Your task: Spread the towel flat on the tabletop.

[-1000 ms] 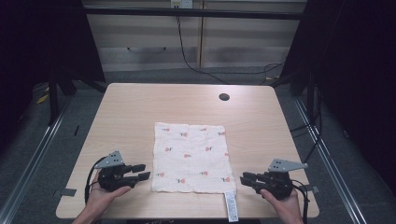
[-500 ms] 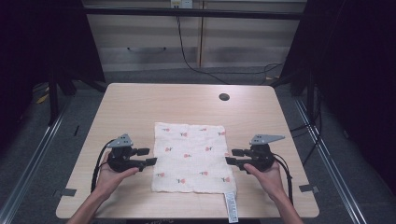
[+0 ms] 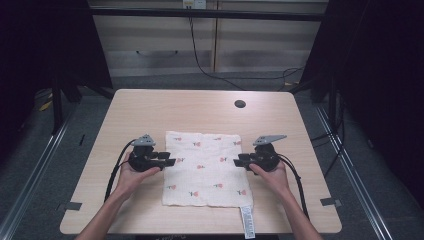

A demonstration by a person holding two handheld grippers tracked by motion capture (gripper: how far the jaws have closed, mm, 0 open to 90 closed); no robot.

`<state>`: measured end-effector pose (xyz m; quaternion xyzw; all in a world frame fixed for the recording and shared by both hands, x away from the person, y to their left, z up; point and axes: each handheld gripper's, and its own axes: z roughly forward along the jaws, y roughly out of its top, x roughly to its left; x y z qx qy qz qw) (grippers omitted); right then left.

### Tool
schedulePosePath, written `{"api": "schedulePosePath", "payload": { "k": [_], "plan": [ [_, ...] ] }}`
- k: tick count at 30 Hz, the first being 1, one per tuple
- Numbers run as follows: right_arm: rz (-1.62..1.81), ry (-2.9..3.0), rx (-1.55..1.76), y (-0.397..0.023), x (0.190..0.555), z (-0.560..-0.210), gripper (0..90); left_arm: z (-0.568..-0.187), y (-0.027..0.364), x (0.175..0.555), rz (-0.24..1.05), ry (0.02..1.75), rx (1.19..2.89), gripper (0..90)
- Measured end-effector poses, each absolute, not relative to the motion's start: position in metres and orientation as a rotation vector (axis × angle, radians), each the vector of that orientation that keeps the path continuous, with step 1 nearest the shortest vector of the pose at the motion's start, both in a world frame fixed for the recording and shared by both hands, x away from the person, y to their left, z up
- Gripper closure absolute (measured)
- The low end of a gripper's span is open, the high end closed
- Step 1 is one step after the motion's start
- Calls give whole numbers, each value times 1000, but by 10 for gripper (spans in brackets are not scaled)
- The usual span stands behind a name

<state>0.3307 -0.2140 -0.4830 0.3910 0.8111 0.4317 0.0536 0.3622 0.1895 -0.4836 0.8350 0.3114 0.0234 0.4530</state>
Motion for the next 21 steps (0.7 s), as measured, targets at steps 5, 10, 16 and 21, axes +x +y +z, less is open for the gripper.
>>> {"api": "schedulePosePath", "payload": {
  "k": [5,10,16,21],
  "plan": [
    [1289,2476,1198,-210,333,-490,587,-492,186,367,63,791,2086,607],
    [1217,2507,1189,-202,334,-500,553,-497,179,363,103,784,2122,626],
    [1184,2504,1184,-202,335,-504,614,-503,180,366,122,802,2141,647],
    [1170,2503,1193,-204,332,-503,617,-505,180,363,129,801,2147,652]
  ]
}}
